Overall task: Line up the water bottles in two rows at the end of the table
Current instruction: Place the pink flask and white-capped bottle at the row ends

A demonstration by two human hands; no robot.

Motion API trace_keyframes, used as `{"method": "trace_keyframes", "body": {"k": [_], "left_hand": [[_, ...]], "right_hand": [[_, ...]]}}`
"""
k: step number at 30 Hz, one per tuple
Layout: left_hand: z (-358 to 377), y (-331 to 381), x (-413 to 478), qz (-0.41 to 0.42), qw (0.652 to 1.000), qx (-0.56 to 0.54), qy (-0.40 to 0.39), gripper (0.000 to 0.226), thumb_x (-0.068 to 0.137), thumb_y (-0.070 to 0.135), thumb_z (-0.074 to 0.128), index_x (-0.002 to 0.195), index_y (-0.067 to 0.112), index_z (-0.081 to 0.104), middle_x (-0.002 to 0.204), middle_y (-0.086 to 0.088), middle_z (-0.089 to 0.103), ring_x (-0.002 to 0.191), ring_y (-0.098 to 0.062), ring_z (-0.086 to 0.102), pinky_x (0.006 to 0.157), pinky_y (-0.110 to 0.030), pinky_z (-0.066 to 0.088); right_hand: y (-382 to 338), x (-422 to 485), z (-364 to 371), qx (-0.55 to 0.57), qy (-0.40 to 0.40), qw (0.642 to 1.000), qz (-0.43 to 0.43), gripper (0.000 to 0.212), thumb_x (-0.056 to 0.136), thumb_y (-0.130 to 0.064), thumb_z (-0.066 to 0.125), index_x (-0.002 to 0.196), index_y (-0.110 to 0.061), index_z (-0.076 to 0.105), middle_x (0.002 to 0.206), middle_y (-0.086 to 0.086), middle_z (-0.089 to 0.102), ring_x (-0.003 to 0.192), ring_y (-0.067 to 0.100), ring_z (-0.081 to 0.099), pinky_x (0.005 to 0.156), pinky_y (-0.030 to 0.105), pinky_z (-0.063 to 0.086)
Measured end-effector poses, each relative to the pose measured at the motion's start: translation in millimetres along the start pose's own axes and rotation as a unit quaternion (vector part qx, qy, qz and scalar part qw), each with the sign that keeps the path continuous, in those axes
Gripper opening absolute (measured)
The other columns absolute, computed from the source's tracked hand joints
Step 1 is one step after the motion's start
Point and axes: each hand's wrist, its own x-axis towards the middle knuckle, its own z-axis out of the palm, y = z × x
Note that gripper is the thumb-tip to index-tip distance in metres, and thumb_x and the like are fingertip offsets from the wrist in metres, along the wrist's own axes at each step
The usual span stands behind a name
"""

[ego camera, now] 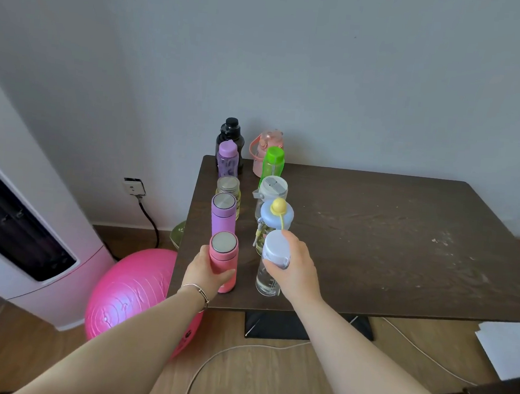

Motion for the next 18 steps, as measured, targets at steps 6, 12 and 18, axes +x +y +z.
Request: {"method": "trace_keyframes", "body": {"k": [6, 12, 18], "left_hand": [[0, -1, 1, 0.007, 1.000, 0.010, -0.007, 0.052, 0.076, 0.034, 0.078, 0.110, 0.019, 0.042, 0.106, -0.003, 0.056, 0.087, -0.020, 0.053, 0.072, -0.032, 0.044], [3, -1, -2, 0.001, 1.000, 0.011, 0.004, 0.059, 0.076, 0.035, 0.078, 0.120, 0.015, 0.043, 0.115, -0.009, 0.058, 0.087, -0.021, 0.051, 0.073, -0.033, 0.045], [-7, 7, -7, 0.028, 0.999, -0.012, 0.018, 0.070, 0.075, 0.038, 0.078, 0.131, 0.019, 0.039, 0.127, -0.007, 0.055, 0.106, -0.026, 0.059, 0.080, -0.034, 0.048]], "right_hand": [[6, 0, -5, -0.016, -0.025, 0.999, -0.014, 0.077, 0.083, -0.037, 0.075, 0.145, -0.035, 0.029, 0.141, -0.004, 0.041, 0.125, 0.017, 0.045, 0.092, 0.037, 0.051], [11, 0, -9, -0.061, -0.042, 0.997, -0.037, 0.079, 0.084, -0.037, 0.074, 0.146, -0.035, 0.025, 0.141, -0.001, 0.041, 0.122, 0.020, 0.049, 0.089, 0.038, 0.053], [10, 2, -16, -0.119, -0.060, 0.988, -0.072, 0.078, 0.086, -0.039, 0.070, 0.147, -0.034, 0.021, 0.141, -0.001, 0.039, 0.120, 0.019, 0.049, 0.084, 0.036, 0.055]]}}
